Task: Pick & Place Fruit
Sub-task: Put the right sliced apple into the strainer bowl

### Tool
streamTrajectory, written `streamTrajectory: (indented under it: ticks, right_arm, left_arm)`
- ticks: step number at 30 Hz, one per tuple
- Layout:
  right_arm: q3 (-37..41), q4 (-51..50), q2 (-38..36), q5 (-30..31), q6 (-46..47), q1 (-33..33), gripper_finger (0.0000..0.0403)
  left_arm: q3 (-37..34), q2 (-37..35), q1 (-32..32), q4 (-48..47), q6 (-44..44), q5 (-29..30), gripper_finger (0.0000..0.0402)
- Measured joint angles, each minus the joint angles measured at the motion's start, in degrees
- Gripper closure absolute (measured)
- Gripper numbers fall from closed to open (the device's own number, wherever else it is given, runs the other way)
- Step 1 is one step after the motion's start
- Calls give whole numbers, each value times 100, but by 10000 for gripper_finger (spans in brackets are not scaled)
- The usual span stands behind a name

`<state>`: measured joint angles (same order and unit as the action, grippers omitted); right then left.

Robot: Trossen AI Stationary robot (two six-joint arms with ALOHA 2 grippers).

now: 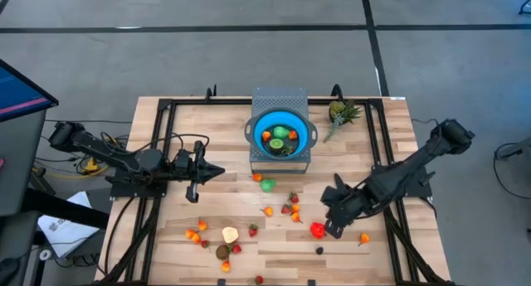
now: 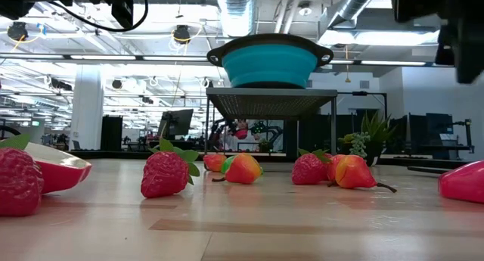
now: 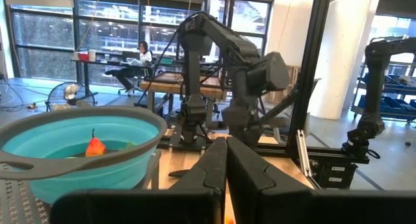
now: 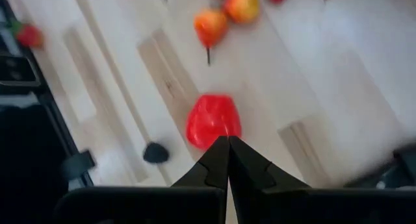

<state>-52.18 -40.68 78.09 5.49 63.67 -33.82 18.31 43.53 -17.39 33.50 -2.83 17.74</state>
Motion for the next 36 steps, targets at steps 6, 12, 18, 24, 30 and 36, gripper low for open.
streamTrajectory:
  ticks: [6, 12, 18, 24, 30, 36]
  right_arm:
    - [-2, 30, 407, -643, -78, 138, 400]
    - [-2, 221, 816, -1135, -406, 289, 366]
    - [-2, 759, 1127, -1307, -559, 362, 248]
    - [-4, 793, 1368, -1313, -382, 362, 118]
    - [-4, 1158, 1719, -1311, -364, 362, 55]
    - [-37, 1262, 2045, -1312, -341, 362, 52]
  left_arm:
    - [0, 2, 0, 0, 0, 0, 400]
    - [1, 1, 13, 0, 0, 0, 400]
    - [0, 1, 15, 0, 0, 2, 400]
    - [0, 1, 15, 0, 0, 2, 400]
    - [2, 2, 15, 0, 0, 29, 400]
    - [0, 2, 15, 0, 0, 31, 400]
